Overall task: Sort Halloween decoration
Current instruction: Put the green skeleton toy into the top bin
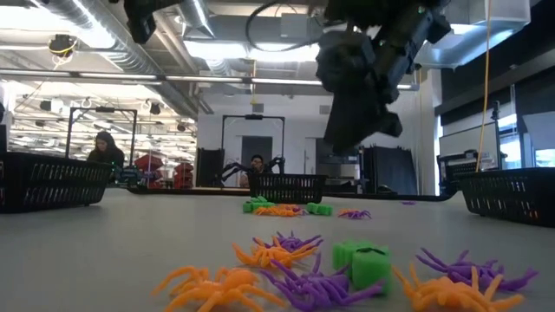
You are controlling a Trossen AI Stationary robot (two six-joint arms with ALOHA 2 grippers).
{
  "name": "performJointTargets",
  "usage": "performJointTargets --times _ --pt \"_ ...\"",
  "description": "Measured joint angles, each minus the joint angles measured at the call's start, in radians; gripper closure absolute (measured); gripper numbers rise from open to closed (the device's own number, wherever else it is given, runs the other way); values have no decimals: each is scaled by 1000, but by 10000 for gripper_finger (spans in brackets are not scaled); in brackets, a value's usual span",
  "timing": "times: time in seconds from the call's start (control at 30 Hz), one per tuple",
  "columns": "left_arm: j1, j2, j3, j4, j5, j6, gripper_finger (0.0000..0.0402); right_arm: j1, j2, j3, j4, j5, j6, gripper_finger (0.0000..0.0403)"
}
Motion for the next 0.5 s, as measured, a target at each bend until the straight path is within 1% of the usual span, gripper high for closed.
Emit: performJointTargets --times 0.17,0.33,0.5 --pt "0 5 -10 20 0 -27 247 -1 50 0 9 19 -4 281" --pt "0 5 -10 46 0 -48 247 -1 108 1 64 36 -5 281" --pt "0 5 -10 52 -10 -66 247 -1 167 23 69 71 -44 281"
